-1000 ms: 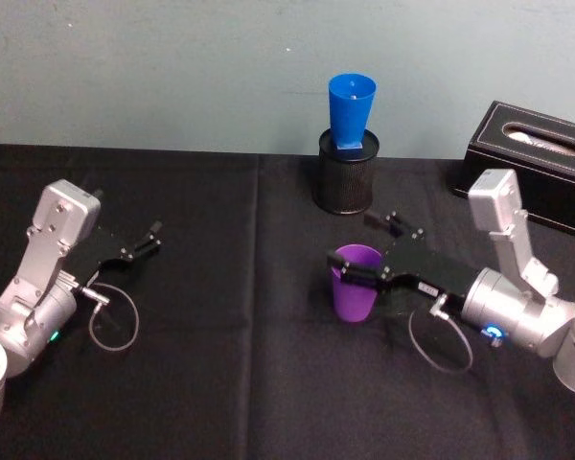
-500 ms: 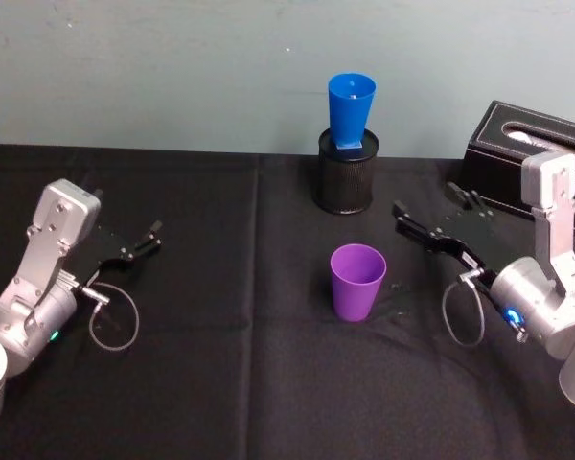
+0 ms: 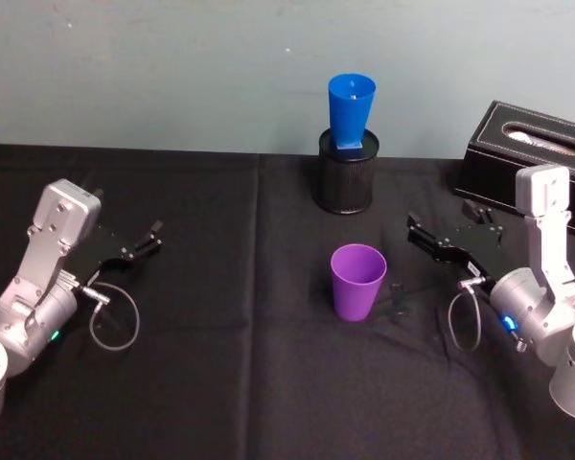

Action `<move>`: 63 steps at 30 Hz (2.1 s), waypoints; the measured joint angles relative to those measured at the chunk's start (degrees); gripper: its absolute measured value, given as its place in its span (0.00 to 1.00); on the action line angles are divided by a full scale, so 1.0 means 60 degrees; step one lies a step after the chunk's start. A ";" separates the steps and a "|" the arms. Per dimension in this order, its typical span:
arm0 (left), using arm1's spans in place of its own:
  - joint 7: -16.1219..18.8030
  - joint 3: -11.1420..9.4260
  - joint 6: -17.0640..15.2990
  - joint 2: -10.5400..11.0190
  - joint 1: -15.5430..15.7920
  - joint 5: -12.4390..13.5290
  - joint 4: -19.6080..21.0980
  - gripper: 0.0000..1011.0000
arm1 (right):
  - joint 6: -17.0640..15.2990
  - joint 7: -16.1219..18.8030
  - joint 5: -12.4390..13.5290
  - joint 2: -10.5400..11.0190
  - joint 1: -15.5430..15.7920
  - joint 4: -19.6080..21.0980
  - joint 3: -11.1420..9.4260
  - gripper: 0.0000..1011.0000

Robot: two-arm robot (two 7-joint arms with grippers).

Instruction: Pick up one cup with a gripper and tap it against the other cup.

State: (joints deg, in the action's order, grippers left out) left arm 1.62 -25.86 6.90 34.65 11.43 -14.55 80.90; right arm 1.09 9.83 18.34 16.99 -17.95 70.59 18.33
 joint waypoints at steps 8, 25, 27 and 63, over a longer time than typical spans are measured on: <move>0.0000 0.0000 0.0000 0.0000 0.0000 0.0000 0.0000 0.99 | -0.0007 -0.0033 0.0011 0.0010 0.0023 0.0045 -0.0011 0.99; 0.0000 0.0000 0.0000 0.0000 0.0000 0.0000 0.0000 0.99 | -0.0022 -0.0079 0.0030 0.0023 0.0042 0.0078 -0.0025 0.99; 0.0000 0.0000 0.0000 0.0000 0.0000 0.0000 0.0000 0.99 | -0.0022 -0.0081 0.0031 0.0024 0.0044 0.0081 -0.0025 0.99; 0.0000 0.0000 0.0001 0.0000 0.0000 0.0000 0.0000 0.99 | -0.0022 -0.0093 0.0039 0.0025 0.0051 0.0090 -0.0025 0.99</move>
State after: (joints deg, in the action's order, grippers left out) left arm 1.62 -25.86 6.91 34.64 11.43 -14.55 80.90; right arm 0.96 9.28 18.58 17.14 -17.65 71.13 18.18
